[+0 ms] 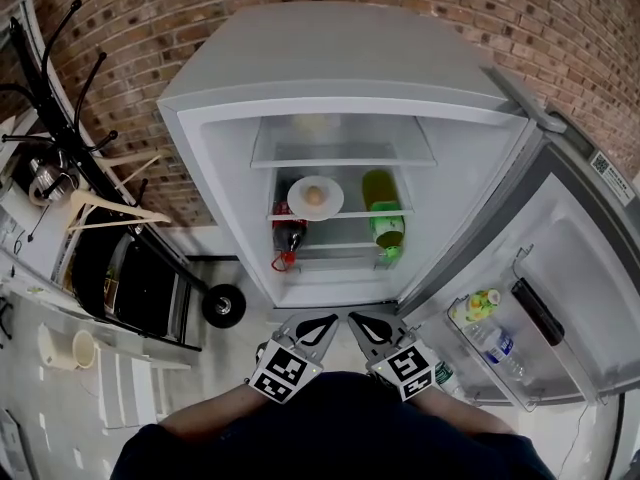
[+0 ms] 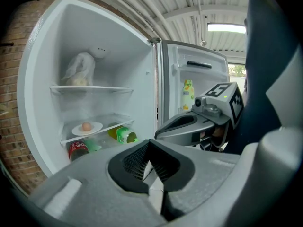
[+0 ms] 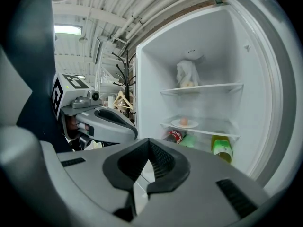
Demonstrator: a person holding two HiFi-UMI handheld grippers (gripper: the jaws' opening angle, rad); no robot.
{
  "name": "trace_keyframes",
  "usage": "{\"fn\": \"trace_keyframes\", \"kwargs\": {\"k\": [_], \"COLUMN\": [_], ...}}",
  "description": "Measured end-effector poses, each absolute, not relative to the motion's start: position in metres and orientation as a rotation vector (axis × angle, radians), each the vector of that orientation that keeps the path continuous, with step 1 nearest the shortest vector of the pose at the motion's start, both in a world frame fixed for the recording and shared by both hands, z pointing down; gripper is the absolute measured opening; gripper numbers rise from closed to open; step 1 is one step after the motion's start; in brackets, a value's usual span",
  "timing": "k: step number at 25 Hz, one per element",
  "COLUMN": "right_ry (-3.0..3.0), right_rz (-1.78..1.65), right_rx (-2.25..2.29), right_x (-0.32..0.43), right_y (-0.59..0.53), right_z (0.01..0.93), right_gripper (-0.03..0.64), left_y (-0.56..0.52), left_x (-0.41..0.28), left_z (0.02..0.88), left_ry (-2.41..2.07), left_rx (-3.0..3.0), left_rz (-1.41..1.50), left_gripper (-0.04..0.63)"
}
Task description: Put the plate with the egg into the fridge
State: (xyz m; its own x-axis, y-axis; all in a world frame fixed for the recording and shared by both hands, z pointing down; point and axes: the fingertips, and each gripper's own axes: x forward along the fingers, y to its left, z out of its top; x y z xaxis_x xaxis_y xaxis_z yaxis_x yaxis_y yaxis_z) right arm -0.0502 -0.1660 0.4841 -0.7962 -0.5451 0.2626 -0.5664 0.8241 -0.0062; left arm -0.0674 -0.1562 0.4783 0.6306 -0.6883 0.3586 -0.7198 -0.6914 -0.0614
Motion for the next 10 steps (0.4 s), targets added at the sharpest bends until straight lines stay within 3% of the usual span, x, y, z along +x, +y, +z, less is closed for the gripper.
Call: {"fn": "trace_keyframes", "kwargs": {"k": [10], "right_ry": [-2.765], "right_rz": [0.116], "right_rx": [0.829], "right_x": [-0.0547], "right_y": [-0.1669], "right_z": [0.4804], "right_gripper": [0.009], "left_y": [-0.1571], "left_x": [-0.0751], "left_z": [0.4748], "left_ry": [-1.222], "left_rx": [2.744], "left_rz": [0.544], "left_gripper": [0.006]}}
